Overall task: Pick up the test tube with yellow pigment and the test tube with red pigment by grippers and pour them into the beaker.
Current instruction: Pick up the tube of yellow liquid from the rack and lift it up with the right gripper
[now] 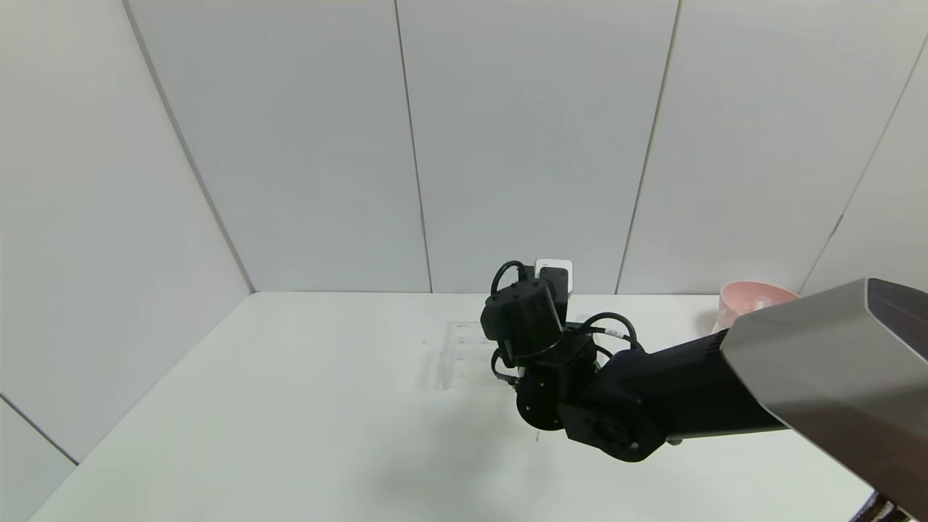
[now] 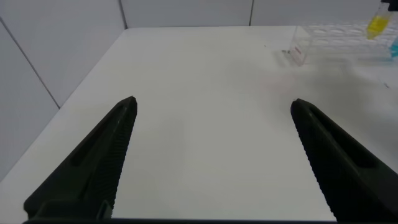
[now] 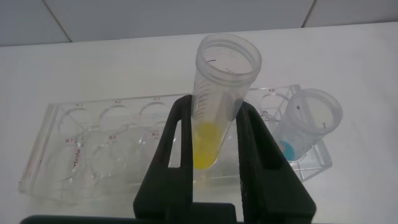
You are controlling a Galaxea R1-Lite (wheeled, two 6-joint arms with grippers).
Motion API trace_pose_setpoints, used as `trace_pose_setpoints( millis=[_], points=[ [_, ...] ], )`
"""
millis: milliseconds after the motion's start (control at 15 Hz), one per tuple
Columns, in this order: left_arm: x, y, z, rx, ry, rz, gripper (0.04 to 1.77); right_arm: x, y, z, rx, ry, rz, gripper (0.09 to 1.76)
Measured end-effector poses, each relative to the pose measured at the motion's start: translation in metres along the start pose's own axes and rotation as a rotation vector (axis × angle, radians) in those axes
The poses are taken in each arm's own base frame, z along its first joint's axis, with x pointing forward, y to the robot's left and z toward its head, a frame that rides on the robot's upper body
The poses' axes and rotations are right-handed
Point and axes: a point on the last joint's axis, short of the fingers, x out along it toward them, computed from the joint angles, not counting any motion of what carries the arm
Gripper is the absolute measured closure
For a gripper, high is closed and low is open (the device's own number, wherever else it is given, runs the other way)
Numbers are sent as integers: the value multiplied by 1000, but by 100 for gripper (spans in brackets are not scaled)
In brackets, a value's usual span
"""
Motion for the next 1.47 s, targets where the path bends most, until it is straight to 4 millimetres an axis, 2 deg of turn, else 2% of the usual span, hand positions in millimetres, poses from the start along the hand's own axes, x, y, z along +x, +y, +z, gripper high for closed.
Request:
trace_pose_setpoints(
  millis=[533, 933, 1133, 1467],
  points=[
    [0, 0, 0, 0, 0, 0, 5, -10, -4, 22, -11, -35, 11, 136],
    [0, 0, 0, 0, 0, 0, 5, -28, -19, 63, -20, -90, 28, 136],
    [0, 0, 0, 0, 0, 0, 5, -35, -38, 86, -23, -115, 7, 136],
    [0, 0, 0, 0, 0, 0, 5, -34, -95, 124, -8, -98, -32, 136]
  ],
)
